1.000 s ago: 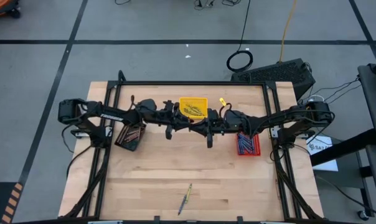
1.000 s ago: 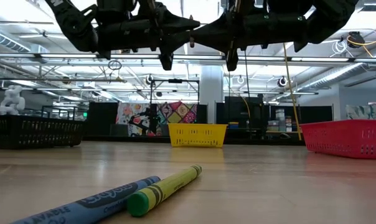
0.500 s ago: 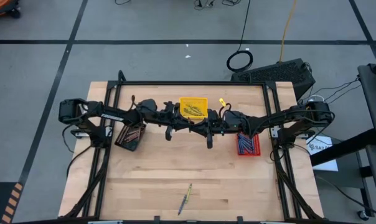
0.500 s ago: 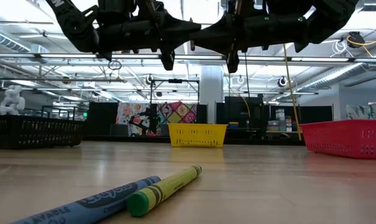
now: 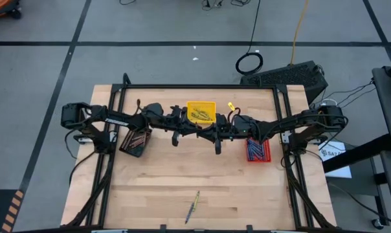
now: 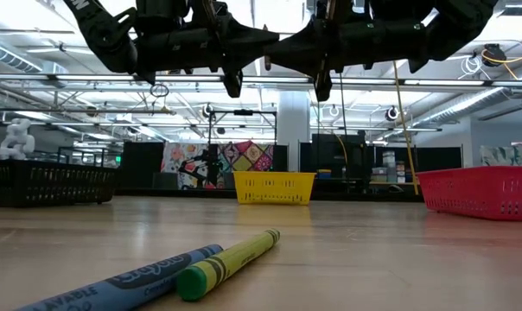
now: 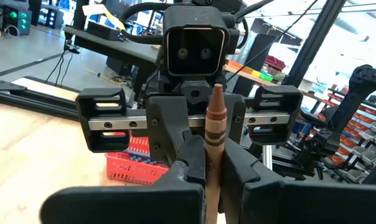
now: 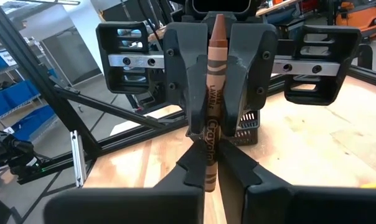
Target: Sort crayons
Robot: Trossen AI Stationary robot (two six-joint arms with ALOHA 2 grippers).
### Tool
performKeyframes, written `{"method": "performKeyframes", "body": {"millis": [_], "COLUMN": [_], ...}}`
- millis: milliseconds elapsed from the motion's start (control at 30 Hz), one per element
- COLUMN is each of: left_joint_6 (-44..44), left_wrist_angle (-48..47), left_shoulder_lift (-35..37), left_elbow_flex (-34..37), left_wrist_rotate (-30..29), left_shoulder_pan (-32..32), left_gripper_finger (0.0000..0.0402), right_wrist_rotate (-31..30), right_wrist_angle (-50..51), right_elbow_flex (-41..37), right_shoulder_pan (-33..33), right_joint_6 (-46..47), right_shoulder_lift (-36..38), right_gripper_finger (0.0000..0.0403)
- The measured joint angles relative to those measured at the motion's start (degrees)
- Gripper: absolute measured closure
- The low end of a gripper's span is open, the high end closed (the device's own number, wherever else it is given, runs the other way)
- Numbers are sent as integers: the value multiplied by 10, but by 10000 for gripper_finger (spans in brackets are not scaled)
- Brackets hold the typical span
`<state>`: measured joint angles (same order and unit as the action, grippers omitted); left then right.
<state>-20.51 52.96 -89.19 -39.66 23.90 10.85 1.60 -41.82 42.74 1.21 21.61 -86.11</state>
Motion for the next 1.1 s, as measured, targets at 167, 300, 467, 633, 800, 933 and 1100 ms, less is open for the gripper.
{"method": "performKeyframes", "body": {"millis": [167, 300, 467, 633, 800, 933, 1100], "left_joint_6": [0, 0, -1, 3, 52, 61, 62], "left_wrist_angle": [1, 2, 1, -69, -238, -403, -602], "left_shoulder_lift": [0, 0, 0, 29, 114, 195, 291], "left_elbow_flex": [0, 0, 0, 0, 0, 0, 0], "left_wrist_rotate": [0, 2, 13, 9, -25, -41, -118], "left_shoulder_pan": [0, 0, 0, 5, 8, 3, -2], "left_gripper_finger": [392, 392, 392, 392, 392, 392, 392], "right_wrist_rotate": [-11, -15, -15, -14, -15, -15, -15], "right_wrist_angle": [-1, -1, 2, 17, 85, 108, 116], "right_elbow_flex": [0, 0, 0, 0, 1, 1, 0], "right_shoulder_pan": [0, 0, 0, -2, -2, -2, -1], "right_joint_6": [0, 0, 2, 2, 2, 2, 2], "right_shoulder_lift": [0, 0, 5, 29, 65, 72, 70], "right_gripper_finger": [357, 318, 280, 265, 264, 264, 264]}}
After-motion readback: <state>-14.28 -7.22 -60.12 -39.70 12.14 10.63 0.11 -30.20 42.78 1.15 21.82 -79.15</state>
